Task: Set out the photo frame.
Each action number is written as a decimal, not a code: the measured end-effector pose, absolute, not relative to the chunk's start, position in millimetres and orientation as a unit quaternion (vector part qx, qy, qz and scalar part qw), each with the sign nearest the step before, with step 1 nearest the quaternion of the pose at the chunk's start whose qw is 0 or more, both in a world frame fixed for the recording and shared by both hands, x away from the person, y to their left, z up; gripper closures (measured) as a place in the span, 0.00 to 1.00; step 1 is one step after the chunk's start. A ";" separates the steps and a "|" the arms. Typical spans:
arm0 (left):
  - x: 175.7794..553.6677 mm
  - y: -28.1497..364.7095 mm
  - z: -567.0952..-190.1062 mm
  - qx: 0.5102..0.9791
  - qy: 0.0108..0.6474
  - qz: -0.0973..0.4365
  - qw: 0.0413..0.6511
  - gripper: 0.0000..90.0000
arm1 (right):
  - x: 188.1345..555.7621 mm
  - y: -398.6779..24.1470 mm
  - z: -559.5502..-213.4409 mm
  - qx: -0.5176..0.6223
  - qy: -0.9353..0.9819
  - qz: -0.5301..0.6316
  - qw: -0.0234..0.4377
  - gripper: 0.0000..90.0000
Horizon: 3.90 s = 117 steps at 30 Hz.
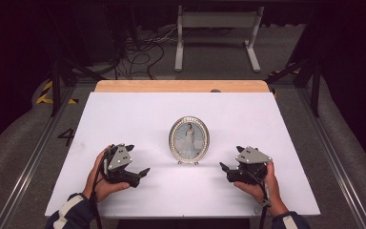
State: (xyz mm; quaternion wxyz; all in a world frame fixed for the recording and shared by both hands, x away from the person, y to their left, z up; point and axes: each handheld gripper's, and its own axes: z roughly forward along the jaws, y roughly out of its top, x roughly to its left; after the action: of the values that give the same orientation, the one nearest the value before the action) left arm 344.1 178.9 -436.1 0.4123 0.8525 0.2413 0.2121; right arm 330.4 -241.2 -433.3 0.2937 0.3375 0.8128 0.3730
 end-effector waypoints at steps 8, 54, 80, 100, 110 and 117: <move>336.7 195.1 -437.5 0.849 0.251 0.221 0.409 0.07 | 327.4 -251.8 -434.6 0.345 0.808 0.371 0.301 0.21; 307.8 304.6 -455.1 0.806 0.347 0.253 0.408 0.08 | 296.6 -334.9 -442.2 0.421 0.754 0.377 0.335 0.19; 304.3 306.4 -458.4 0.803 0.349 0.251 0.412 0.08 | 294.1 -344.8 -447.8 0.438 0.734 0.393 0.339 0.18; 305.8 303.2 -460.1 0.810 0.345 0.246 0.405 0.08 | 294.3 -344.1 -449.0 0.437 0.736 0.390 0.339 0.17; 305.9 299.3 -459.9 0.811 0.341 0.247 0.405 0.08 | 294.9 -345.2 -449.9 0.438 0.736 0.391 0.339 0.17; 306.0 296.9 -459.4 0.814 0.336 0.253 0.401 0.08 | 295.2 -345.0 -450.5 0.438 0.736 0.389 0.338 0.18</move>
State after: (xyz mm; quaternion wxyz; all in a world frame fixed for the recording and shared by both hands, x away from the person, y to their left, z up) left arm 306.0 296.9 -459.4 0.4013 0.8136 0.3363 0.2530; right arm 295.2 -345.0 -450.5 0.3379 0.4382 0.7364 0.3892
